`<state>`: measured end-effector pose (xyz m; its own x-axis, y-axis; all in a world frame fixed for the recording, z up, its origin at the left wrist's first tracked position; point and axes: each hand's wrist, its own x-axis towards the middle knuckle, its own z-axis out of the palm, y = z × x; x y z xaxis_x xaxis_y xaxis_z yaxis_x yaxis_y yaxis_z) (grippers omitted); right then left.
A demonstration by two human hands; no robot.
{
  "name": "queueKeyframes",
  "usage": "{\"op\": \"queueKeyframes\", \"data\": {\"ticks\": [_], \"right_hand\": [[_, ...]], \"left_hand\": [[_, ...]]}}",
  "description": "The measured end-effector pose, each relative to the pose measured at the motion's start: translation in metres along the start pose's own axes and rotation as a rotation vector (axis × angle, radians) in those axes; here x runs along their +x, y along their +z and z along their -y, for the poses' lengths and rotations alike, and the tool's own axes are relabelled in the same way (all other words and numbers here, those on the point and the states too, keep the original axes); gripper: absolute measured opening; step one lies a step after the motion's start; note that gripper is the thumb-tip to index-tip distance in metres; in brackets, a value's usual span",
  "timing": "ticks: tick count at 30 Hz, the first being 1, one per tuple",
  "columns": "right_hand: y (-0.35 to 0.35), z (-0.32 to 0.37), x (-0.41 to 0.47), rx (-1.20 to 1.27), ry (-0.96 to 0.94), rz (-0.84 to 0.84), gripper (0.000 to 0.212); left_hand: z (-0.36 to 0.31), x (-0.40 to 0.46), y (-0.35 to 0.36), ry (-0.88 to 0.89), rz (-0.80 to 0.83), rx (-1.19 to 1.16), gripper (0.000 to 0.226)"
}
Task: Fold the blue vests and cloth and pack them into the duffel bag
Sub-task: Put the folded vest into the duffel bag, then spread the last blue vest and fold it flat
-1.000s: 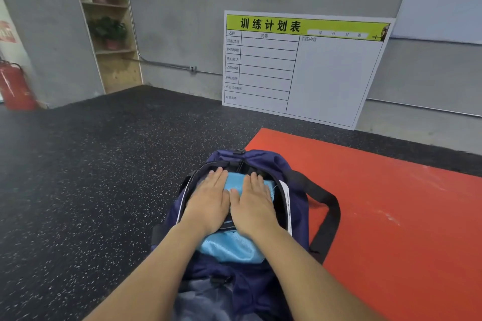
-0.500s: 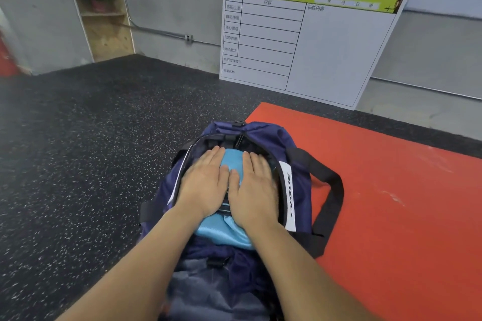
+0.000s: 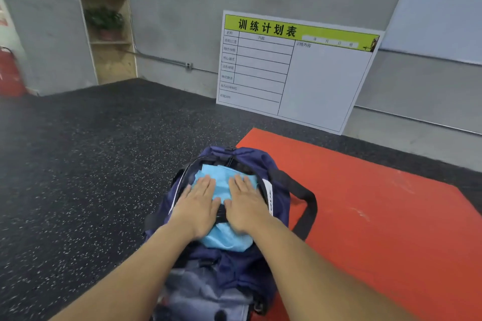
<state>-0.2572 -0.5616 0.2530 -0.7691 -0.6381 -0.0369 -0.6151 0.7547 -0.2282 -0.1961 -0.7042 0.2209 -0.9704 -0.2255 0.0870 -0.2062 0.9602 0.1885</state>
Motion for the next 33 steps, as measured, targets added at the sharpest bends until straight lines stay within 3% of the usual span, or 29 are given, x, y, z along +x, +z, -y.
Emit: {"op": "queueKeyframes", "data": {"ticks": [4,12,19,22,33], "right_hand": [[-0.014,-0.002,-0.048,0.109,-0.114,-0.123,0.066],[-0.073,-0.048,-0.148,0.184,-0.081,-0.316,0.066],[-0.13,-0.11,-0.244,0.124,0.016,-0.419,0.066],[-0.144,-0.141,-0.292,0.106,0.074,-0.452,0.068],[-0.138,-0.25,-0.482,0.027,0.33,-0.528,0.067]], "left_hand": [[-0.018,-0.031,-0.032,0.044,-0.074,-0.049,0.104],[-0.102,-0.081,-0.09,0.217,-0.133,-0.142,0.099],[-0.22,-0.112,-0.118,0.353,-0.198,-0.171,0.082],[-0.273,-0.127,-0.122,0.43,-0.184,-0.173,0.093],[-0.447,-0.2,-0.081,0.713,-0.087,-0.178,0.067]]}}
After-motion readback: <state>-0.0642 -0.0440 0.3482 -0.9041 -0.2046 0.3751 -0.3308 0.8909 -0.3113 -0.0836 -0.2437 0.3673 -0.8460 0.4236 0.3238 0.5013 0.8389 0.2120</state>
